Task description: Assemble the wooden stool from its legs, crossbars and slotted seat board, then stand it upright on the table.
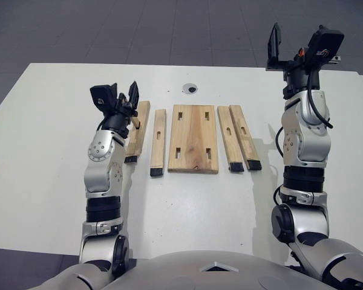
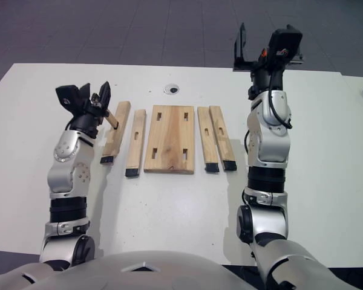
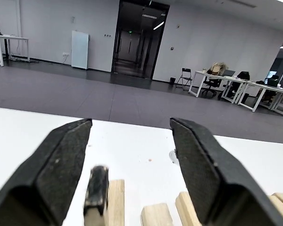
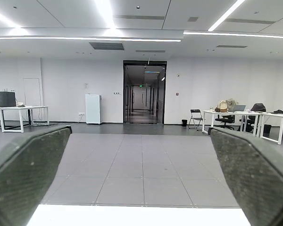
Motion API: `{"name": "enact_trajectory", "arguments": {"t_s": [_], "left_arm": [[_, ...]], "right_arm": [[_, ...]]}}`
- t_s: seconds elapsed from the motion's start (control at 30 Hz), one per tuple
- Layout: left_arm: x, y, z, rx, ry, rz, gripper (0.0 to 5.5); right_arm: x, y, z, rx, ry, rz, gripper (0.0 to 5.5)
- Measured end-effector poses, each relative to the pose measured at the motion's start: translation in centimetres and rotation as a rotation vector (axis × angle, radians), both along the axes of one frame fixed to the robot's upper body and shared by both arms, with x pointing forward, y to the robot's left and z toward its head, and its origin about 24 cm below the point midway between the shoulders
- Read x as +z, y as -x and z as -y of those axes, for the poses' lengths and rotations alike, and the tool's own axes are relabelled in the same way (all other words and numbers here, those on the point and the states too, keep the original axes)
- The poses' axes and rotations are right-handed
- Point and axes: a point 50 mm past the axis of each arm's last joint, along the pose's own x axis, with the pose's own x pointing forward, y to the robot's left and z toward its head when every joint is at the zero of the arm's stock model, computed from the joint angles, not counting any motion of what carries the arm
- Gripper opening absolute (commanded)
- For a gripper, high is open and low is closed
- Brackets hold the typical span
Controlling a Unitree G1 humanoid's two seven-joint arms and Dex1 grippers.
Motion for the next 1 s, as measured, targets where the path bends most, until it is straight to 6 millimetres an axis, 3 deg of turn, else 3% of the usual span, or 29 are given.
{"name": "enact_trajectory", "arguments": {"t_s": [0.17,0.33,0.53,0.7,0.77,0.83,0.9,0.97,1.0], "left_arm": [[4.3,-0.4,-1.7,-0.011,-0.017,0.133,4.56],[8.9,-3.6,-1.4,-0.01,0.005,0.223,5.37],[11.3,-7.2,0.0,-0.016,-0.028,0.214,5.37],[14.5,-7.9,0.0,-0.025,-0.059,0.297,5.37],[13.7,-8.5,-0.1,-0.016,-0.122,0.24,5.37],[11.1,-8.9,0.0,-0.022,-0.186,0.133,5.37],[6.7,-8.9,-0.1,-0.034,-0.236,-0.006,5.37],[0.8,-8.0,-0.1,-0.055,-0.26,-0.168,5.37],[0.8,-7.9,0.0,-0.064,-0.264,-0.151,5.37]], "right_arm": [[0.0,0.0,0.0,-0.004,-0.001,0.003,5.4],[0.0,0.1,-0.2,-0.007,-0.014,0.009,5.4],[-0.1,0.1,-0.2,-0.01,-0.019,0.007,5.4],[-0.1,0.1,-0.2,-0.013,-0.021,0.007,5.4],[-0.1,0.1,-0.2,-0.014,-0.022,0.008,5.4],[-0.1,0.1,-0.2,-0.014,-0.022,0.008,5.4],[-0.1,0.1,-0.2,-0.016,-0.023,0.008,5.4],[-0.1,0.1,-0.2,-0.017,-0.023,0.008,5.4],[-0.2,0.1,-0.1,-0.019,-0.024,0.004,5.4]]}}
